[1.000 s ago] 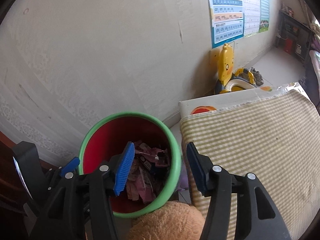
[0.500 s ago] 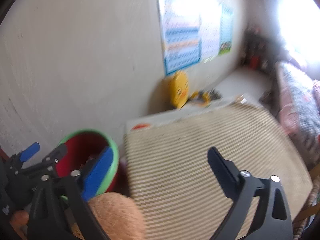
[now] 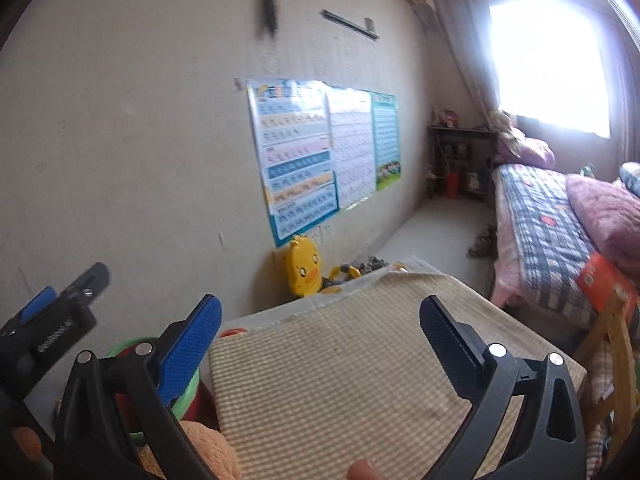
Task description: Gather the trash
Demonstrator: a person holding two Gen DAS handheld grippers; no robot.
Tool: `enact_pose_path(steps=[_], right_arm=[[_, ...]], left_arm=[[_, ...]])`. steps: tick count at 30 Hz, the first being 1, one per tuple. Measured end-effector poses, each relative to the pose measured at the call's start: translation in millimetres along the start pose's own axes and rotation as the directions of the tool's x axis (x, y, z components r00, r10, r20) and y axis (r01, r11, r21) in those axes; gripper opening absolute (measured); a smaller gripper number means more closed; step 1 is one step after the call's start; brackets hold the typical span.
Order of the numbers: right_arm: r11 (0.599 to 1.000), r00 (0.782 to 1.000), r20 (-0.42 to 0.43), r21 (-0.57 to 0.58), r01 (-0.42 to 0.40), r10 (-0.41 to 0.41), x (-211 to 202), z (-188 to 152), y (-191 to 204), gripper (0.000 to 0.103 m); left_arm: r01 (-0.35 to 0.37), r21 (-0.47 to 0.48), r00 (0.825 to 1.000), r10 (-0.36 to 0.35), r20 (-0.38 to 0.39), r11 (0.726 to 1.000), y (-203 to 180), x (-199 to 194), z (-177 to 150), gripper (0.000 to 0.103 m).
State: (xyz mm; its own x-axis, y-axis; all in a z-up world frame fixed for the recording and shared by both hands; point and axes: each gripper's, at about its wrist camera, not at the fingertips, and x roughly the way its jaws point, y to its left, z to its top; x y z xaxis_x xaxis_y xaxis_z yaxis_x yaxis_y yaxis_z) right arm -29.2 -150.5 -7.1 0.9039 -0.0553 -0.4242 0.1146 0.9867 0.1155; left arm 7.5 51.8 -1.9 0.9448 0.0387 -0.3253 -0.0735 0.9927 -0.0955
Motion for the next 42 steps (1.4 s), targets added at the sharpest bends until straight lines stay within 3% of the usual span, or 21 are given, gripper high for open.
enact_pose_path(steps=[14, 42], right_arm=[[1.000, 0.999, -0.042, -0.020, 0.016, -0.017, 0, -13, -1, 0.096], [1.000, 0.996, -0.089, -0.022, 0.015, -0.017, 7, -21, 7, 0.096]], left_arm=[[-0.018, 0.085, 0.999, 0.022, -0.044, 0.996, -18, -8, -7, 0.098], [-0.050, 0.102, 0.991, 0.062, -0.115, 0.994, -11, 7, -16, 0.098]])
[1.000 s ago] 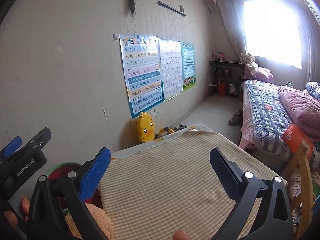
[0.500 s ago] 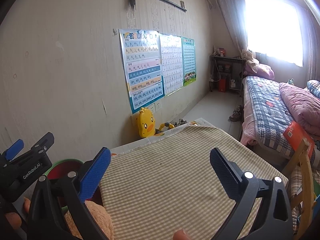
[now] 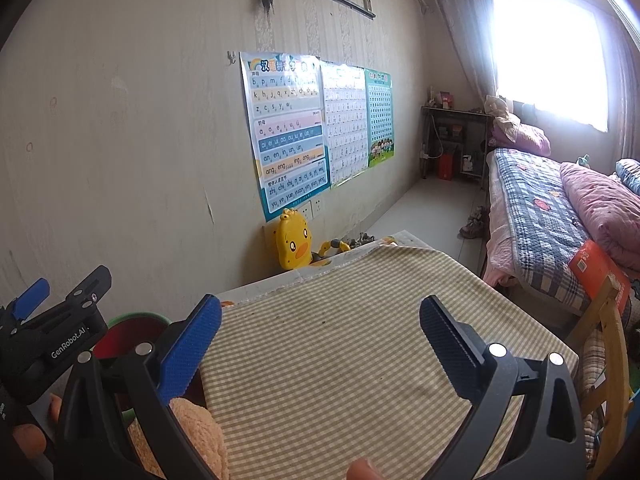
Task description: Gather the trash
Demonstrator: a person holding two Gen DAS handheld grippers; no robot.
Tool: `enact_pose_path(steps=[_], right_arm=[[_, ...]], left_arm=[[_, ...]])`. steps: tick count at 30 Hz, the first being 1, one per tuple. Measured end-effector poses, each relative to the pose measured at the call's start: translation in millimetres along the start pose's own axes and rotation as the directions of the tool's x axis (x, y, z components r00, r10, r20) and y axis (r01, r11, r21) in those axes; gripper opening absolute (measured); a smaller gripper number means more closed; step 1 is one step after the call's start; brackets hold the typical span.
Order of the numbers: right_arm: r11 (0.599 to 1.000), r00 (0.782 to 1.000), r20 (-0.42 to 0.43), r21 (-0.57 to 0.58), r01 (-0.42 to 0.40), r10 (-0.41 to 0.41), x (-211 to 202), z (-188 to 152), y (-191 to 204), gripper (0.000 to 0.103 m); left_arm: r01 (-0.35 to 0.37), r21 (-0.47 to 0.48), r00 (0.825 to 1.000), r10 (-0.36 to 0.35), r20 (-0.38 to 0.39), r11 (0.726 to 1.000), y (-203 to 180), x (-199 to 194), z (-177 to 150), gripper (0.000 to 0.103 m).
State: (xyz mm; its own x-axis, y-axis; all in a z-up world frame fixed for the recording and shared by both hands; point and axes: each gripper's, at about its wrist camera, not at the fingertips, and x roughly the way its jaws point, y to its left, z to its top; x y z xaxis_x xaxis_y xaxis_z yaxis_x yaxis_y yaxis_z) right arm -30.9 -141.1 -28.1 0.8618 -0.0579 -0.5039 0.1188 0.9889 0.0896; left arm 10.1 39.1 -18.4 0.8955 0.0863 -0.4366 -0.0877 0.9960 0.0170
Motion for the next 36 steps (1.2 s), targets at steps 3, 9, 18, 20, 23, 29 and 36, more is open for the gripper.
enact_pose_path(steps=[3, 9, 18, 20, 23, 29, 36], right_arm=[[1.000, 1.000, -0.001, -0.001, 0.001, -0.001, 0, 0, 0, 0.096], [1.000, 1.000, -0.001, 0.007, 0.002, -0.002, -1, -1, -2, 0.096], [1.000, 1.000, -0.010, 0.010, 0.004, -0.004, 0, -3, -2, 0.096], [1.000, 1.000, -0.012, 0.009, 0.005, -0.005, 0, -3, -2, 0.096], [1.000, 1.000, -0.014, 0.010, 0.006, -0.006, 1, -4, -2, 0.096], [1.000, 1.000, -0.024, 0.010, 0.008, -0.008, 3, -6, -1, 0.096], [1.000, 0.999, -0.044, 0.013, 0.011, -0.010, 9, -10, -1, 0.096]], left_arm=[[-0.001, 0.006, 1.000, 0.001, -0.004, 1.000, -1, 1, 0, 0.098], [-0.001, 0.012, 1.000, 0.001, -0.014, 1.000, -2, 3, -2, 0.098], [0.000, 0.018, 1.000, 0.000, -0.027, 1.000, -3, 5, -6, 0.098], [-0.001, 0.017, 1.000, 0.001, -0.030, 1.000, -3, 6, -6, 0.098], [0.000, 0.016, 0.999, 0.001, -0.035, 1.000, -2, 8, -6, 0.098], [0.001, 0.013, 0.999, 0.000, -0.047, 1.000, -2, 11, -8, 0.098], [0.002, 0.013, 0.998, -0.001, -0.068, 1.000, -2, 18, -13, 0.098]])
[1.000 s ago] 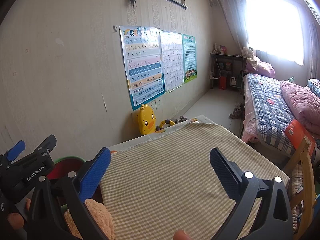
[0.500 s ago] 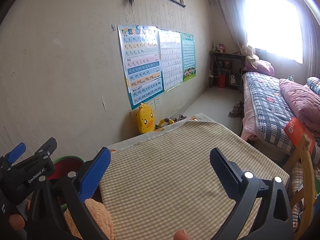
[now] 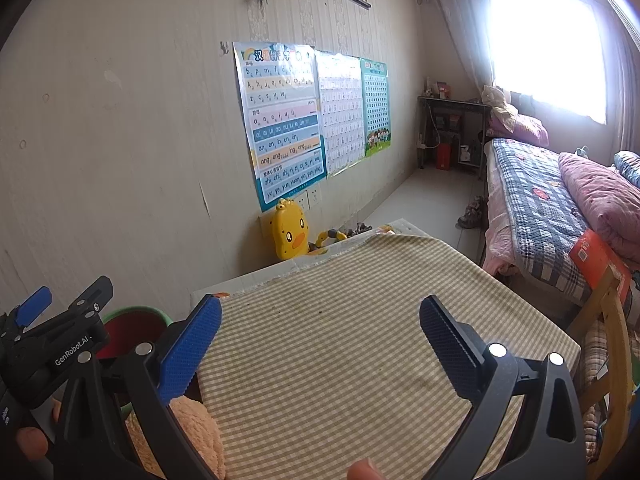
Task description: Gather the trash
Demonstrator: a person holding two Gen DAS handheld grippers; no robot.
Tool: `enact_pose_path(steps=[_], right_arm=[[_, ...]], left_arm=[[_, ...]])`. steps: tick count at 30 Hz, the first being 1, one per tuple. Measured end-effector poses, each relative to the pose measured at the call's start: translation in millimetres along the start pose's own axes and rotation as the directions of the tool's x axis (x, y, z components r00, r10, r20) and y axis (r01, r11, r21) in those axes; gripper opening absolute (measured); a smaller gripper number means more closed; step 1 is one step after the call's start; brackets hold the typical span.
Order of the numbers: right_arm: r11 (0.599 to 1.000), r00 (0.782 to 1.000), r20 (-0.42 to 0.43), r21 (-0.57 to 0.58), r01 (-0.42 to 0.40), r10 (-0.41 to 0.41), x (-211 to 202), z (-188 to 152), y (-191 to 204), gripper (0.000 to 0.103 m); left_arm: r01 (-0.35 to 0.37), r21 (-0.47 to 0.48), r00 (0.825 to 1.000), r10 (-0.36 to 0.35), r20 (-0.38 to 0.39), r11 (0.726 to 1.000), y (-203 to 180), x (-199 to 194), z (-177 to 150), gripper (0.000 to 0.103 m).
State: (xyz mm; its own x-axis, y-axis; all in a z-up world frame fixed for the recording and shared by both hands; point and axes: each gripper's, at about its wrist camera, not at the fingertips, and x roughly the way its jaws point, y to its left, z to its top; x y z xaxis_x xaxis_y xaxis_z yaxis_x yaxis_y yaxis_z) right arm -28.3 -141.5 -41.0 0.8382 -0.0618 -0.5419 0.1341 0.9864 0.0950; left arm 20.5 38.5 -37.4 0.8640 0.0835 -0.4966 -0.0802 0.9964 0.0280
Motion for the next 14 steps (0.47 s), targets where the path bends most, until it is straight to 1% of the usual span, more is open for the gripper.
enact_pose_path(steps=[6, 7, 9, 10, 12, 14], right_arm=[[1.000, 0.999, -0.041, 0.011, 0.002, -0.002, 17, -7, -4, 0.096], [1.000, 0.998, -0.059, 0.024, 0.006, -0.005, 25, -11, -10, 0.096], [0.998, 0.994, -0.107, 0.057, 0.041, -0.035, 44, -18, -26, 0.096], [0.994, 0.989, -0.130, 0.080, 0.075, -0.064, 57, -23, -39, 0.096], [0.979, 0.975, -0.158, 0.109, 0.172, -0.154, 79, -33, -68, 0.096], [0.946, 0.944, -0.201, 0.140, 0.293, -0.262, 110, -45, -109, 0.096]], left_arm=[[-0.002, -0.012, 0.999, 0.002, -0.036, 1.000, 1, 11, -6, 0.098], [-0.006, -0.008, 0.999, 0.006, -0.036, 1.000, 1, 13, -7, 0.098], [-0.010, -0.003, 0.999, 0.010, -0.042, 1.000, 2, 17, -9, 0.098], [-0.007, -0.004, 0.999, 0.007, -0.053, 1.000, 4, 20, -11, 0.098], [0.003, -0.007, 0.997, -0.003, -0.076, 1.000, 7, 27, -13, 0.098], [-0.011, -0.013, 0.996, 0.009, -0.092, 1.000, 14, 34, -17, 0.098]])
